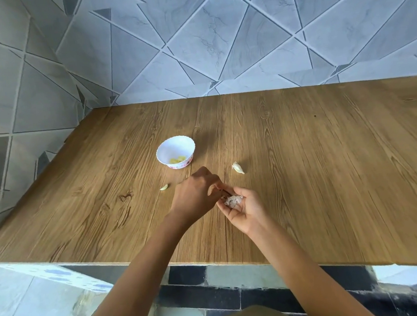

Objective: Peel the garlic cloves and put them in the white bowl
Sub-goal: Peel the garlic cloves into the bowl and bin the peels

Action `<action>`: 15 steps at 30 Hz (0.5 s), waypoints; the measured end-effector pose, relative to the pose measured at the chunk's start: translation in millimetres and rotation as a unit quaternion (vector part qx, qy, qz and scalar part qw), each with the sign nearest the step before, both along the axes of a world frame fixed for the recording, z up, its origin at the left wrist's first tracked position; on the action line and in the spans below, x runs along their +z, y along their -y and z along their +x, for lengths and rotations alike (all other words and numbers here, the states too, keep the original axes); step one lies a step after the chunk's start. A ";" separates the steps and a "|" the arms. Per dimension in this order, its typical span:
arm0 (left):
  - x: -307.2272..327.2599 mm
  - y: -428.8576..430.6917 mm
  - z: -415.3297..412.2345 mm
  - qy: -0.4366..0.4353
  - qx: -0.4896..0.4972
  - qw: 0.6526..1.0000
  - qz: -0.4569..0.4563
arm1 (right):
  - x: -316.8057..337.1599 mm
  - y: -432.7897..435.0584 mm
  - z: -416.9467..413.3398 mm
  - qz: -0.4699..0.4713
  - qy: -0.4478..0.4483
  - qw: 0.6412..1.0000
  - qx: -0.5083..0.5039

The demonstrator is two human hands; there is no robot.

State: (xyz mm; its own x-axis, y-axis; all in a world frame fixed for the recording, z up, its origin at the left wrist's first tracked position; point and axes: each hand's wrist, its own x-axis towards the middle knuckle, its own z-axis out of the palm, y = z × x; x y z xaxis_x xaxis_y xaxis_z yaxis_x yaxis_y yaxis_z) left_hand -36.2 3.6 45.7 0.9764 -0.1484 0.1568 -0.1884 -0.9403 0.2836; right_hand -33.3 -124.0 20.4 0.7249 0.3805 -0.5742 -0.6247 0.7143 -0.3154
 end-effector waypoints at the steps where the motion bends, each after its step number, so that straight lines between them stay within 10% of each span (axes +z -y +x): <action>1: 0.3 0.5 0.1 0.007 0.000 1.000 0.018 | 0.0 0.4 0.4 0.003 0.002 1.000 -0.001; 11: -3.2 3.9 1.0 0.081 0.003 0.987 0.136 | 2.9 1.5 1.0 0.033 -0.001 0.999 -0.019; 15: -1.5 -1.1 2.6 0.067 0.040 0.997 0.007 | 1.8 2.8 1.6 0.050 0.002 0.999 -0.020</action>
State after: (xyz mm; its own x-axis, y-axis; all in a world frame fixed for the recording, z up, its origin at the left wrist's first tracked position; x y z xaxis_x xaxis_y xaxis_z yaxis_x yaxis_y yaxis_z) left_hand -33.7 4.7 44.2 0.9555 -0.0741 0.2856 -0.1483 -0.9574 0.2476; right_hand -31.6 -126.8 22.3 0.7423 0.4068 -0.5325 -0.5944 0.7666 -0.2429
